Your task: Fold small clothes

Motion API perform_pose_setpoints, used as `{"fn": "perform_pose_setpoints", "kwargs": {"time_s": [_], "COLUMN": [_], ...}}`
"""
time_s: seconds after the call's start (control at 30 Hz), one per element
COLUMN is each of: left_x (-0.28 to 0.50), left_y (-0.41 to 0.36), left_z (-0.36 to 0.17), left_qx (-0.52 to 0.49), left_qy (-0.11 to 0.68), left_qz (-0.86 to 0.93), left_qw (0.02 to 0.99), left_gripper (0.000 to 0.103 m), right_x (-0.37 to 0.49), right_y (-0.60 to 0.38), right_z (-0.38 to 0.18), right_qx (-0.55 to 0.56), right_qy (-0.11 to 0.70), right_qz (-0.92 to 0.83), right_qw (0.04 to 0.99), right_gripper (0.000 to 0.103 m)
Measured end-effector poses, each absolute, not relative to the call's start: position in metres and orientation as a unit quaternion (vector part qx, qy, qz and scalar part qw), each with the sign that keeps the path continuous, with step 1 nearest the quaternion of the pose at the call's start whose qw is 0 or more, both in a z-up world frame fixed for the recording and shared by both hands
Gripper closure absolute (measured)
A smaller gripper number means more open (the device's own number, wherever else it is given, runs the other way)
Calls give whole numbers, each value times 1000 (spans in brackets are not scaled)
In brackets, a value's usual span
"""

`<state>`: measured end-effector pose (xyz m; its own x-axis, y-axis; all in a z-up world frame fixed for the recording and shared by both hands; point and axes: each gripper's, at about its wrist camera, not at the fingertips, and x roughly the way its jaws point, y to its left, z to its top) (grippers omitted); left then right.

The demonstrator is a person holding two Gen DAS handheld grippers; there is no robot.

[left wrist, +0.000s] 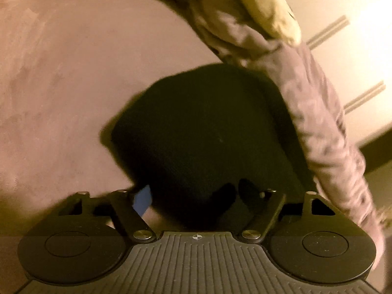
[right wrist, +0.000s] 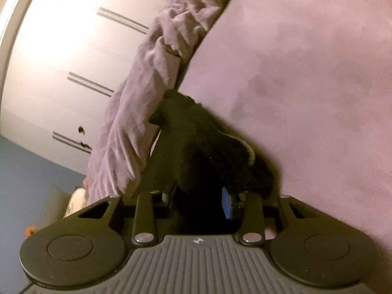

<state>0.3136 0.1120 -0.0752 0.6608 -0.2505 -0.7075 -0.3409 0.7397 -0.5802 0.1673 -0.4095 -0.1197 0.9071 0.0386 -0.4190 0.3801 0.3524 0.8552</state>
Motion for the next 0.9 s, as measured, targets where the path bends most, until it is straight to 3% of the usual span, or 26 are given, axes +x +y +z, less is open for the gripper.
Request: {"fn": "perform_pose_setpoints", "kwargs": {"time_s": [0.1, 0.17, 0.23, 0.3, 0.33, 0.37, 0.47, 0.67, 0.73, 0.8, 0.9], "left_x": [320, 322, 326, 328, 328, 329, 329, 307, 309, 316, 305], "left_y": [118, 121, 125, 130, 132, 133, 131, 124, 123, 125, 125], "left_z": [-77, -78, -80, -82, -82, -81, -70, -24, -33, -56, -60], "left_qx": [-373, -381, -391, -405, -409, -408, -388, -353, -310, -289, -271], "left_qy": [409, 410, 412, 414, 415, 416, 412, 368, 391, 443, 433], "left_qz": [22, 25, 28, 28, 26, 26, 17, -20, -7, 16, 10], "left_qw": [833, 828, 822, 814, 812, 812, 824, 860, 866, 848, 860], "left_gripper": [31, 41, 50, 59, 68, 78, 86, 89, 89, 83, 69], "right_x": [167, 172, 178, 183, 184, 187, 193, 161, 163, 169, 153], "right_y": [-409, -407, -406, -406, -406, -407, -403, -376, -382, -393, -397], "right_z": [-124, -122, -118, -114, -111, -109, -92, -44, -59, -85, -78], "right_qx": [576, 581, 576, 565, 552, 536, 465, 335, 324, 340, 355], "right_qy": [171, 162, 170, 179, 189, 200, 227, 164, 199, 260, 228], "right_qz": [-96, -88, -95, -103, -112, -117, -133, -149, -167, -168, -146], "right_qw": [794, 793, 794, 799, 805, 812, 845, 916, 910, 888, 895], "right_gripper": [55, 38, 39, 51, 70, 76, 85, 94, 94, 92, 83]}}
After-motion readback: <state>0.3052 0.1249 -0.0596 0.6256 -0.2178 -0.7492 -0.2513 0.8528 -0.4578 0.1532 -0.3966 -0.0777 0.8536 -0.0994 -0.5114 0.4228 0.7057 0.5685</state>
